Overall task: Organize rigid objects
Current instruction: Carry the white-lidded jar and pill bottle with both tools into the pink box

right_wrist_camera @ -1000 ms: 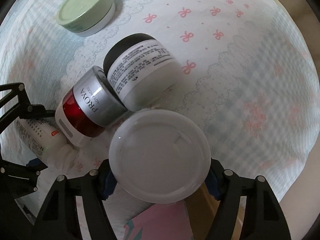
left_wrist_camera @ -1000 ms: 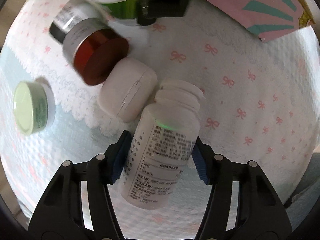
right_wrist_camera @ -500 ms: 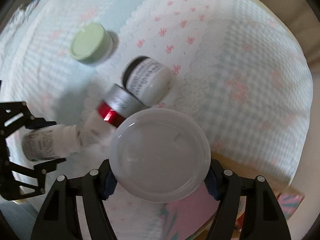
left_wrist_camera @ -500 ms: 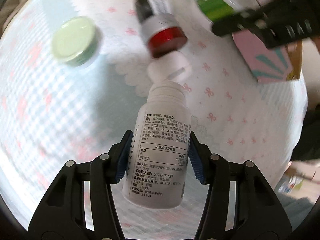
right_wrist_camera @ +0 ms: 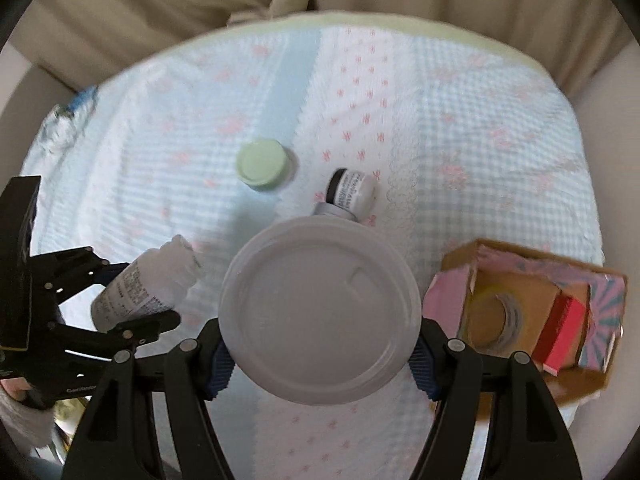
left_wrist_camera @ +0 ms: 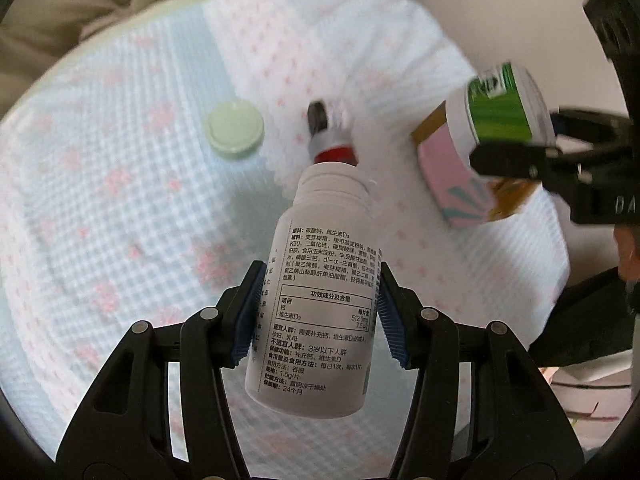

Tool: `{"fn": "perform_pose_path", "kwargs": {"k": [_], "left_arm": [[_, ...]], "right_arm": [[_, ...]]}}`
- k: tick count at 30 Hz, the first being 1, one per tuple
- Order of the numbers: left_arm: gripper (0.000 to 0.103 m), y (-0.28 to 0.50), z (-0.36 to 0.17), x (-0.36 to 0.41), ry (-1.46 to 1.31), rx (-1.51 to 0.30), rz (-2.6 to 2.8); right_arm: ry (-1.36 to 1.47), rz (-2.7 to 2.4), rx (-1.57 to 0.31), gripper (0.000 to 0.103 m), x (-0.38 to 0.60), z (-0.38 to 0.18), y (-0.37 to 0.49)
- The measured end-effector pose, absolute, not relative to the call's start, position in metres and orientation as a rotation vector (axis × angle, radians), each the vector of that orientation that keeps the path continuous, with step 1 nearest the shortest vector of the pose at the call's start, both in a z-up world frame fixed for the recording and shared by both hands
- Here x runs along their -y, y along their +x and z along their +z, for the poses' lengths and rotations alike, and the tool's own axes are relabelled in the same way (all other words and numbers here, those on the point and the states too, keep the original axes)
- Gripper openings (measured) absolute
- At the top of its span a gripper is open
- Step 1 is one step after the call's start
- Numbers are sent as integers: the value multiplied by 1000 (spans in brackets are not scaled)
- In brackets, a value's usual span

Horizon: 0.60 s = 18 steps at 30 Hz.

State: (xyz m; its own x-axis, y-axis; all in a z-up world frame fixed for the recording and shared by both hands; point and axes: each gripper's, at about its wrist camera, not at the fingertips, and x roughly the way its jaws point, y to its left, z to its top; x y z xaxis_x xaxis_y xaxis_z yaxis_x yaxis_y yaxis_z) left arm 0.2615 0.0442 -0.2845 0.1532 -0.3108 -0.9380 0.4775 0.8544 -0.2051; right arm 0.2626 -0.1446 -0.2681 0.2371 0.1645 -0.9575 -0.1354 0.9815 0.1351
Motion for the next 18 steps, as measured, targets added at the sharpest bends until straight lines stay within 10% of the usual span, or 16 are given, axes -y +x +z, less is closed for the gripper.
{"fn": "perform_pose_path", "kwargs": {"k": [18], "left_arm": [[50, 223, -165, 28, 71, -1104, -609]], "right_arm": [[167, 48, -1157, 67, 223, -158, 156]]}}
